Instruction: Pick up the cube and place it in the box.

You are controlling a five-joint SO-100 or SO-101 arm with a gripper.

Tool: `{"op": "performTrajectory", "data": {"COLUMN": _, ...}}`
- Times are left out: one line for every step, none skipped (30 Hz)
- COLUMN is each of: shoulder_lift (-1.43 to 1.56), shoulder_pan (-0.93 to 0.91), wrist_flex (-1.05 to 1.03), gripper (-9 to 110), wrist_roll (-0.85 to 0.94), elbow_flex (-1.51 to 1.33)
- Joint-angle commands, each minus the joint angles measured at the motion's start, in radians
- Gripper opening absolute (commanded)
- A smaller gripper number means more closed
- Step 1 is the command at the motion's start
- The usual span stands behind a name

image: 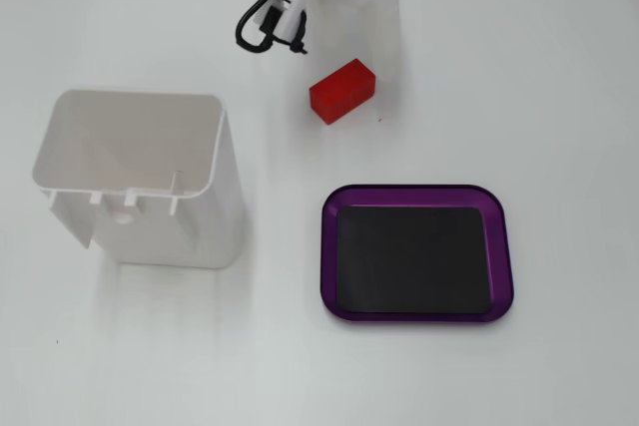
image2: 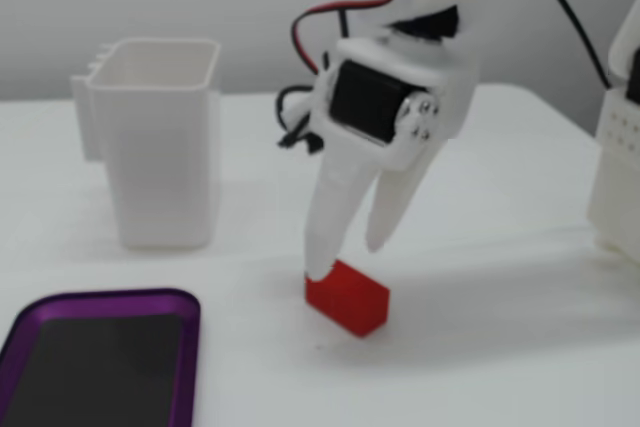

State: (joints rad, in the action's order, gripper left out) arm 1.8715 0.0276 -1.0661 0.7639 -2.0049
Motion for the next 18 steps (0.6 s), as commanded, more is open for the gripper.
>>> {"op": "performTrajectory", "data": {"shoulder_lift": -0.058, "shoulder_pan": -0.017, "wrist_flex": 0.057, "gripper": 21, "wrist_roll": 0.012, "elbow_flex": 0.002}}
{"op": "performTrajectory", "data": {"shoulder_lift": -0.086, "shoulder_pan": -0.034, "wrist_flex": 0.067, "gripper": 21, "wrist_roll": 0.014, "elbow_flex": 0.002}}
{"op": "performTrajectory", "data": {"shoulder_lift": -0.110, "shoulder_pan": -0.049, "wrist_flex": 0.080, "gripper": 21, "wrist_roll": 0.015, "elbow_flex": 0.003}}
{"op": "performTrajectory", "data": {"shoulder_lift": -0.133, "shoulder_pan": -0.060, "wrist_flex": 0.095, "gripper": 21, "wrist_roll": 0.017, "elbow_flex": 0.003}}
{"op": "performTrajectory", "data": {"shoulder_lift": -0.153, "shoulder_pan": -0.069, "wrist_flex": 0.114, "gripper": 21, "wrist_roll": 0.020, "elbow_flex": 0.003}}
{"op": "performTrajectory", "data": {"shoulder_lift": -0.170, "shoulder_pan": -0.077, "wrist_flex": 0.129, "gripper": 21, "wrist_roll": 0.029, "elbow_flex": 0.003}}
{"op": "performTrajectory", "data": {"shoulder_lift": -0.187, "shoulder_pan": -0.084, "wrist_flex": 0.138, "gripper": 21, "wrist_roll": 0.037, "elbow_flex": 0.003}}
{"op": "performTrajectory", "data": {"shoulder_lift": -0.201, "shoulder_pan": -0.094, "wrist_flex": 0.144, "gripper": 21, "wrist_roll": 0.044, "elbow_flex": 0.003}}
{"op": "performTrajectory", "data": {"shoulder_lift": -0.212, "shoulder_pan": -0.104, "wrist_flex": 0.149, "gripper": 21, "wrist_roll": 0.051, "elbow_flex": 0.003}}
{"op": "performTrajectory", "data": {"shoulder_lift": -0.221, "shoulder_pan": -0.114, "wrist_flex": 0.153, "gripper": 21, "wrist_roll": 0.052, "elbow_flex": 0.003}}
{"op": "performTrajectory", "data": {"shoulder_lift": -0.227, "shoulder_pan": -0.121, "wrist_flex": 0.160, "gripper": 21, "wrist_roll": 0.052, "elbow_flex": 0.003}}
{"op": "performTrajectory", "data": {"shoulder_lift": -0.235, "shoulder_pan": -0.124, "wrist_flex": 0.166, "gripper": 21, "wrist_roll": 0.052, "elbow_flex": 0.003}}
{"op": "performTrajectory", "data": {"shoulder_lift": -0.238, "shoulder_pan": -0.124, "wrist_flex": 0.166, "gripper": 21, "wrist_roll": 0.052, "elbow_flex": 0.003}}
{"op": "performTrajectory", "data": {"shoulder_lift": -0.238, "shoulder_pan": -0.124, "wrist_flex": 0.164, "gripper": 21, "wrist_roll": 0.052, "elbow_flex": 0.002}}
{"op": "performTrajectory", "data": {"shoulder_lift": -0.238, "shoulder_pan": -0.124, "wrist_flex": 0.163, "gripper": 21, "wrist_roll": 0.048, "elbow_flex": 0.002}}
{"op": "performTrajectory", "data": {"shoulder_lift": -0.238, "shoulder_pan": -0.123, "wrist_flex": 0.160, "gripper": 21, "wrist_roll": 0.043, "elbow_flex": 0.002}}
{"op": "performTrajectory", "data": {"shoulder_lift": -0.238, "shoulder_pan": -0.117, "wrist_flex": 0.155, "gripper": 21, "wrist_roll": 0.040, "elbow_flex": 0.002}}
{"op": "performTrajectory", "data": {"shoulder_lift": -0.238, "shoulder_pan": -0.112, "wrist_flex": 0.150, "gripper": 20, "wrist_roll": 0.038, "elbow_flex": 0.000}}
